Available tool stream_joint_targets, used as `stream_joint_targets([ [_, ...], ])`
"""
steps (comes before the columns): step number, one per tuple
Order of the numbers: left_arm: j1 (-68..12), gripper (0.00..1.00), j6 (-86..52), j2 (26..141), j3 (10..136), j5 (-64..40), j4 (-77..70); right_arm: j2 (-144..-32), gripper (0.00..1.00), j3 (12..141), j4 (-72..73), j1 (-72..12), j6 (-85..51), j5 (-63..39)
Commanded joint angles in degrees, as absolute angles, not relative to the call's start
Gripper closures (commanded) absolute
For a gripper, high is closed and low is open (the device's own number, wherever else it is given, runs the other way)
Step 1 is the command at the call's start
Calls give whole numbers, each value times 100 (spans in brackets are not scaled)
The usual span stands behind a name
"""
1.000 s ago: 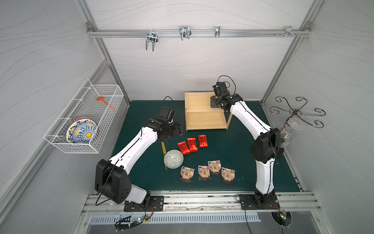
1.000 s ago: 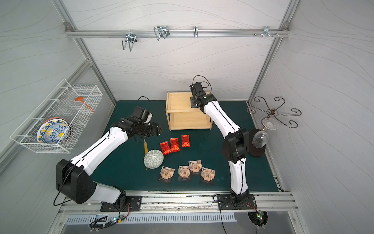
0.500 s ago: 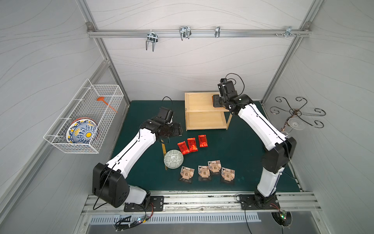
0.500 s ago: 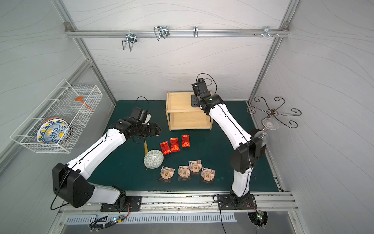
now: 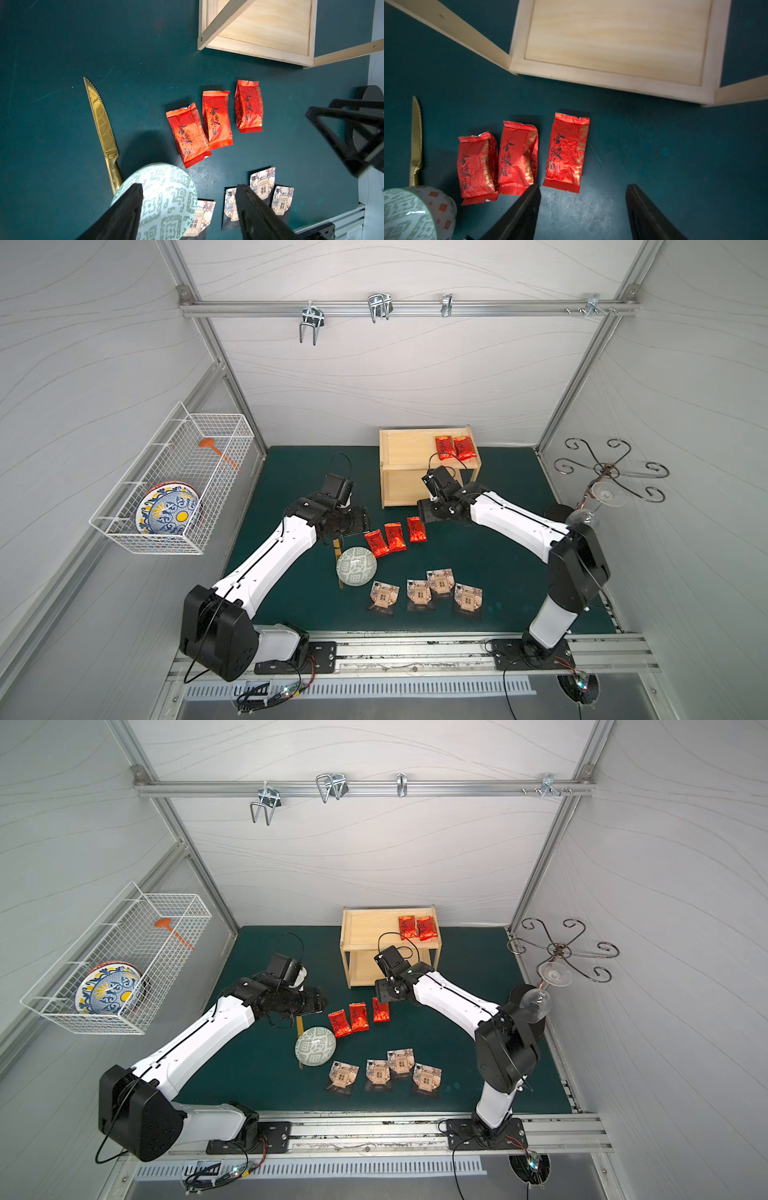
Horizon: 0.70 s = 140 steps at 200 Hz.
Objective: Place the tea bags on the shelf by color
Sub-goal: Place the tea bag on the shelf, then pick up the tea bag from the center of the board.
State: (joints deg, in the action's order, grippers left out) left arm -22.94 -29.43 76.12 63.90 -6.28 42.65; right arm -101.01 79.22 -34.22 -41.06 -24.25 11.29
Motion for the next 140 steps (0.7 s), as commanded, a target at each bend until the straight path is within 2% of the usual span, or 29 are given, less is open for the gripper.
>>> stream_joint_targets([
  [1, -2304, 24, -2966, 7506, 6390, -538, 4158, -10303, 25, 7958, -3170, -4172, -2725, 839],
  [77, -2303, 20, -2971, 7504, 6315, -384, 4131, -11219, 24, 8260, -3083, -4332, -2751, 832],
  [140, -2303, 11, -2944, 7487, 6302, -401, 4119, -11727, 24, 8455, -3103, -4321, -2770, 919],
])
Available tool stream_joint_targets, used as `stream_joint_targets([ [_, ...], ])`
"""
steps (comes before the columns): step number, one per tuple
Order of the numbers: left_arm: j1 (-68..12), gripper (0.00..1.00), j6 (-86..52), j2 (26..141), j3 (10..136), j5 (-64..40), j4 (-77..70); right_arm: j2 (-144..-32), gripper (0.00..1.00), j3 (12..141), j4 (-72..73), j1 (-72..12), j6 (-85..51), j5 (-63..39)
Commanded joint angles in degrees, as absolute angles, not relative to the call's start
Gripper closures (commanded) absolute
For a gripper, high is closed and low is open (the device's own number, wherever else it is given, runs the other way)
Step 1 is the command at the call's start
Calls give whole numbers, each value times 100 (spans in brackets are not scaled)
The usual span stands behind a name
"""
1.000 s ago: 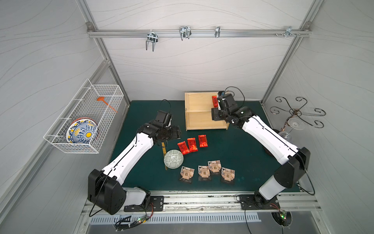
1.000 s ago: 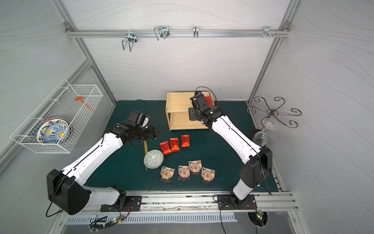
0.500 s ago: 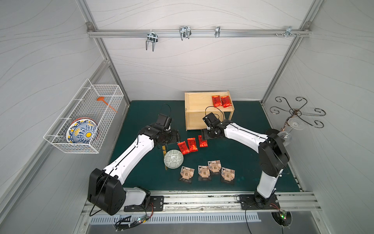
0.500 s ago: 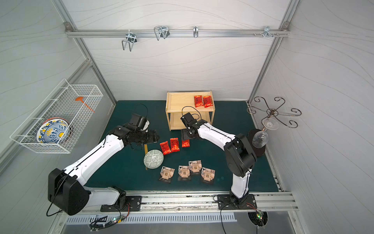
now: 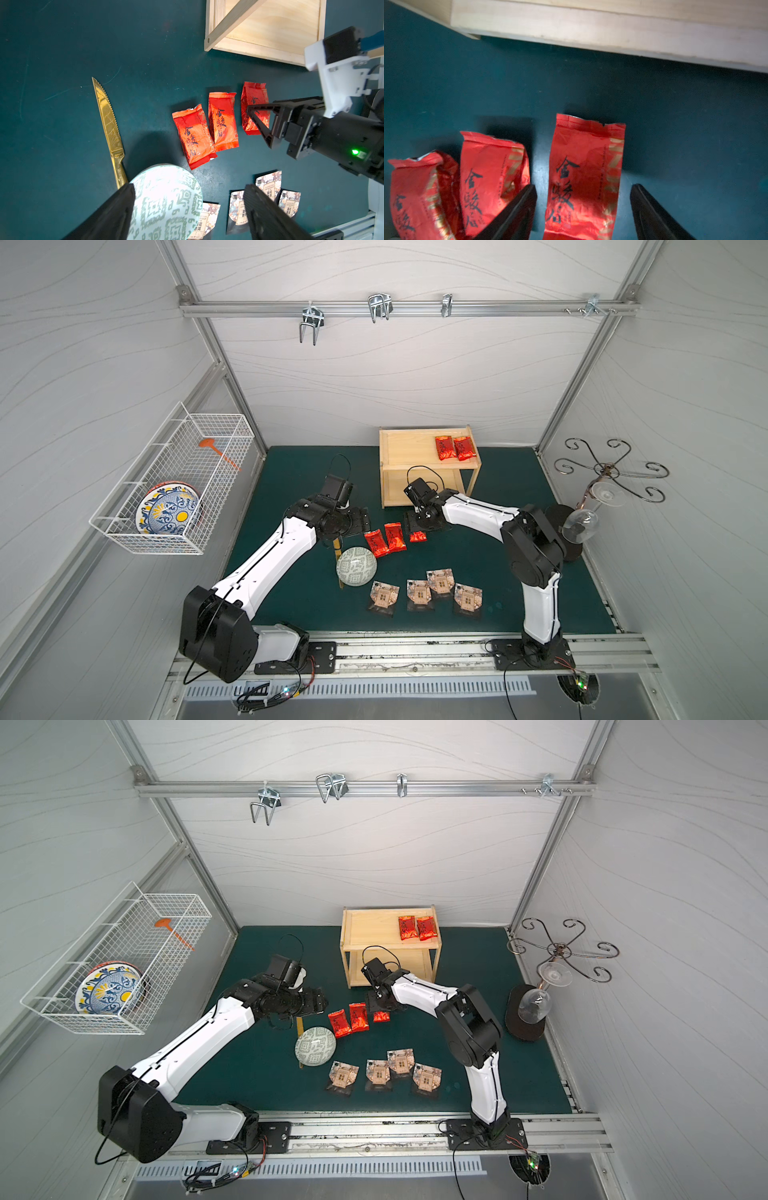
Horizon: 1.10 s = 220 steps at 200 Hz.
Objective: Place the tea bags on the shelf by color
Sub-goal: Pick up the tea bag from the center of the board.
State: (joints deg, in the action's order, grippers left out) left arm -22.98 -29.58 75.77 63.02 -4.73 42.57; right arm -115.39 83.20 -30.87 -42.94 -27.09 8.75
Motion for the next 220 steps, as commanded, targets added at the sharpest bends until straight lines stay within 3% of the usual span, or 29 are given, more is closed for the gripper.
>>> stream_joint_targets([
  [1, -2303, 11, -2944, 7488, 6302, -394, 4120, -11730, 24, 8455, -3098, -4318, -2769, 921],
  [147, -2303, 12, -2953, 7396, 6266, -353, 4131, -11406, 43, 8039, -2966, -4221, -3005, 1221],
  [220, -2303, 12, -2911, 7131, 6384, -255, 4199, -9786, 45, 7429, -3363, -4335, -3152, 1604],
])
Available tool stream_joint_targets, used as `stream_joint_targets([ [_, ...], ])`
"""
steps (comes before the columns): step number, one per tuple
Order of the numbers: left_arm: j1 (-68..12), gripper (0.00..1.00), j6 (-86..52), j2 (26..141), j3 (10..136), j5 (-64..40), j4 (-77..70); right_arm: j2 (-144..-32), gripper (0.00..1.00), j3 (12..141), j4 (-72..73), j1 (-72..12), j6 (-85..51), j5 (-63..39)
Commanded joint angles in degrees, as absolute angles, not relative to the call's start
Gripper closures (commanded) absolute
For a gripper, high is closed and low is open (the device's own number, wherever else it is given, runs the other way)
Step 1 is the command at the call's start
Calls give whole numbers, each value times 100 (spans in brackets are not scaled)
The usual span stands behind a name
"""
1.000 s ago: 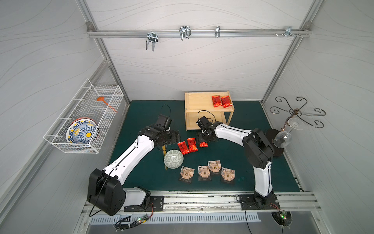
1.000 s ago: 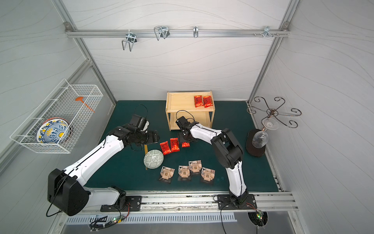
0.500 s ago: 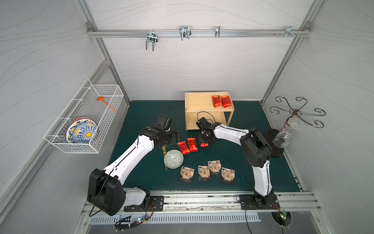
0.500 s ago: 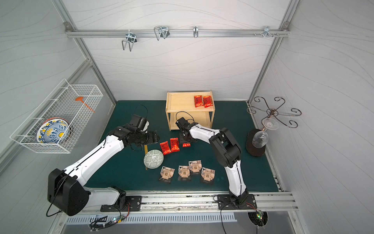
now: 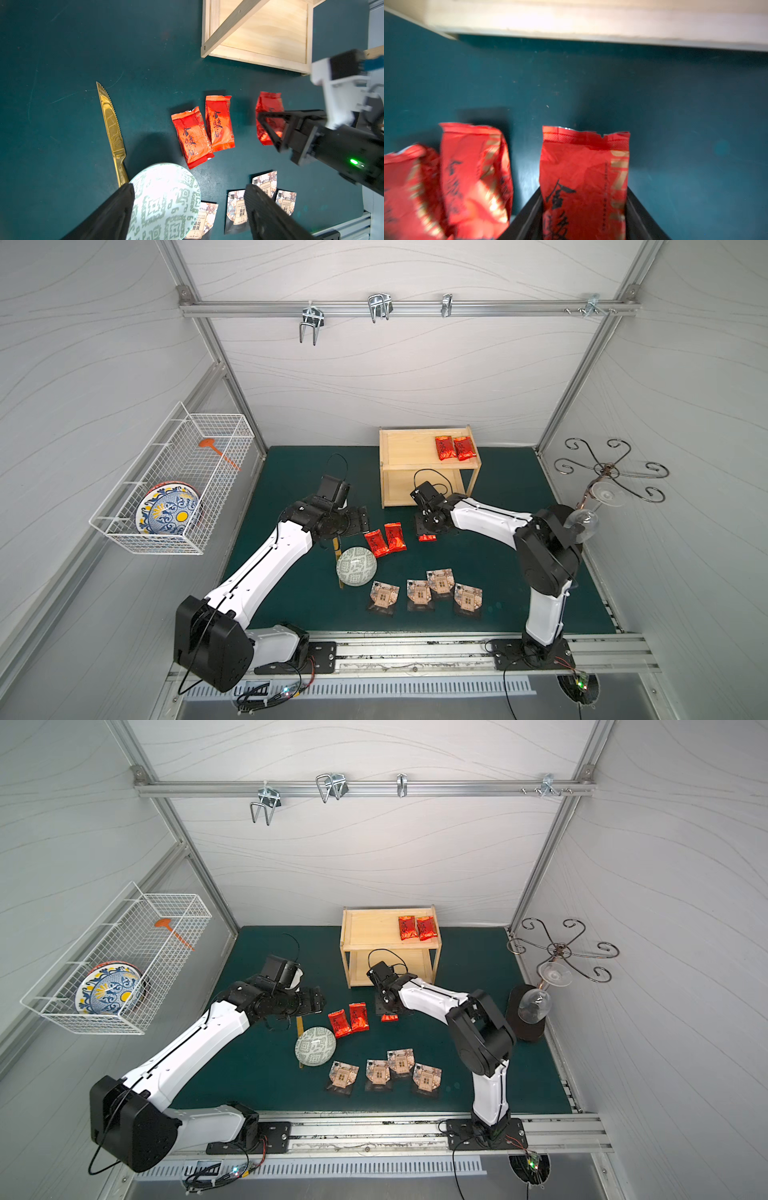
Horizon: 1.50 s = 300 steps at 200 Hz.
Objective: Place the tea bags on the shelf by color
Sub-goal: Pick up the tea bag from the center of the board, then place the tea bag on the shelf.
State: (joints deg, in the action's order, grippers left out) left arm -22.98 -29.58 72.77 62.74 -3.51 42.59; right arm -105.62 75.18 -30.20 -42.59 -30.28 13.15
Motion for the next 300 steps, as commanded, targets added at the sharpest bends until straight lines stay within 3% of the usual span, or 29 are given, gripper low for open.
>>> stream_joint_targets([
  [1, -2303, 12, -2910, 7120, 6387, -255, 4200, -9753, 45, 7432, -3378, -4339, -3153, 1615],
  [59, -2303, 12, -2734, 6874, 6944, -194, 4568, -8907, 46, 8547, -3938, -4436, -2924, 1927],
  [155, -2294, 12, -2542, 7203, 7100, 18, 4414, -10941, 46, 11645, -3905, -3884, -1932, 2180],
  [300, -2276, 13, -2514, 7624, 7075, -69, 4342, -12347, 45, 12957, -3993, -3480, -1426, 2168],
])
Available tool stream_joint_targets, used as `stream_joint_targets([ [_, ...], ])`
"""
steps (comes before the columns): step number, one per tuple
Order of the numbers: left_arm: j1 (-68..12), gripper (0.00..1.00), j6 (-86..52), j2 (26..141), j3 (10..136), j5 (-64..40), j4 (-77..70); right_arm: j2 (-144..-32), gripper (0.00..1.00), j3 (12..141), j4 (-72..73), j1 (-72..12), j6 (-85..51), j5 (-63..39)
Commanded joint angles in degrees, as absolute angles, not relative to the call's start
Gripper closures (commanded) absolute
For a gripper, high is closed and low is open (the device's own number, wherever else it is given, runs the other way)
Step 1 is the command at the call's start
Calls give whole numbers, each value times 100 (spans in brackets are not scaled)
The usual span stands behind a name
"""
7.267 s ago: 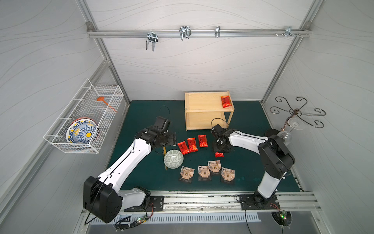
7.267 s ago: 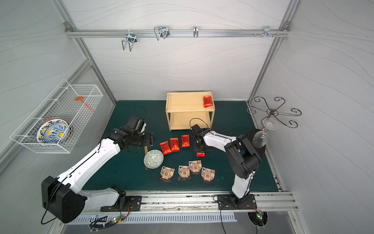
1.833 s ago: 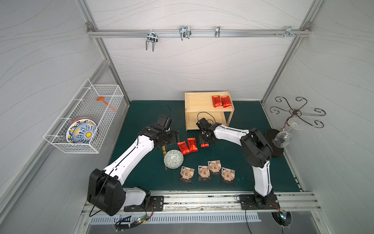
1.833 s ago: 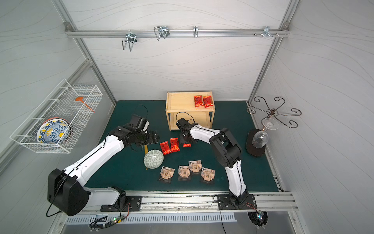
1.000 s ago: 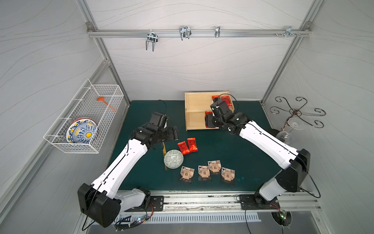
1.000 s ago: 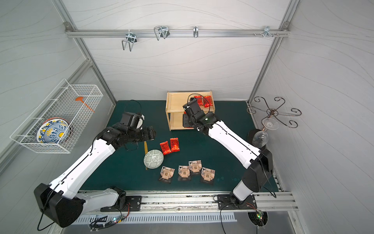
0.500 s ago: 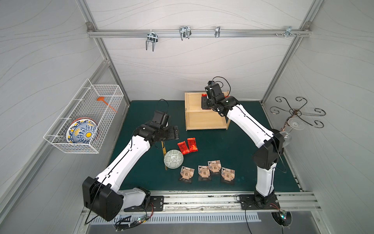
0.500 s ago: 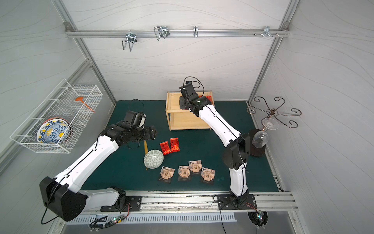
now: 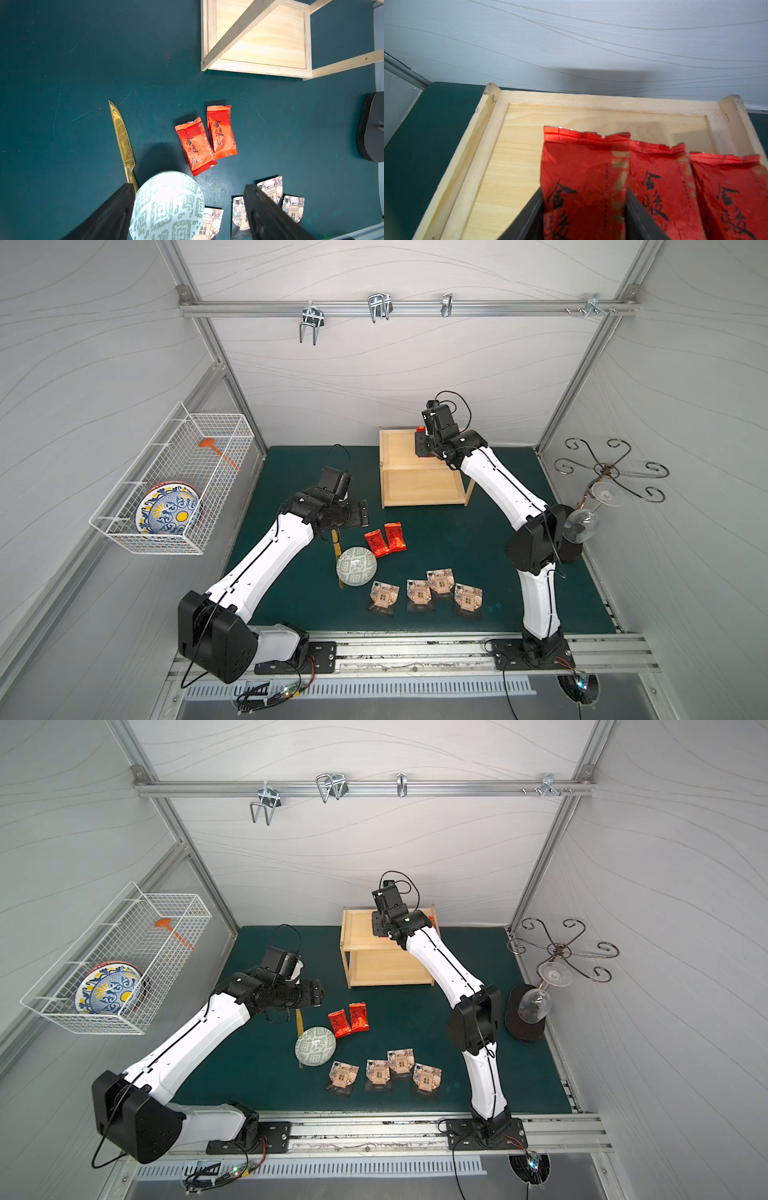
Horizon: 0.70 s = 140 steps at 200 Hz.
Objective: Place the tea bags on the shelf by color
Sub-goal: Place the tea bag on the shelf.
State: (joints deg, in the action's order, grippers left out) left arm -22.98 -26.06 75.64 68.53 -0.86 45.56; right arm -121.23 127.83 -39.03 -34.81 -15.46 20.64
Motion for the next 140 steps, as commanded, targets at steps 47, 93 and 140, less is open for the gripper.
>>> stream_joint_targets([
  [47, -2251, 13, -2495, 7642, 7056, -59, 4342, -12440, 43, 12951, -3956, -3463, -1393, 2313],
  [93, -2232, 13, -2500, 7638, 7016, -69, 4336, -12430, 43, 12929, -3977, -3434, -1367, 2491],
  [140, -2217, 13, -2496, 7629, 6981, -70, 4315, -12377, 40, 12861, -3929, -3429, -1328, 2584],
])
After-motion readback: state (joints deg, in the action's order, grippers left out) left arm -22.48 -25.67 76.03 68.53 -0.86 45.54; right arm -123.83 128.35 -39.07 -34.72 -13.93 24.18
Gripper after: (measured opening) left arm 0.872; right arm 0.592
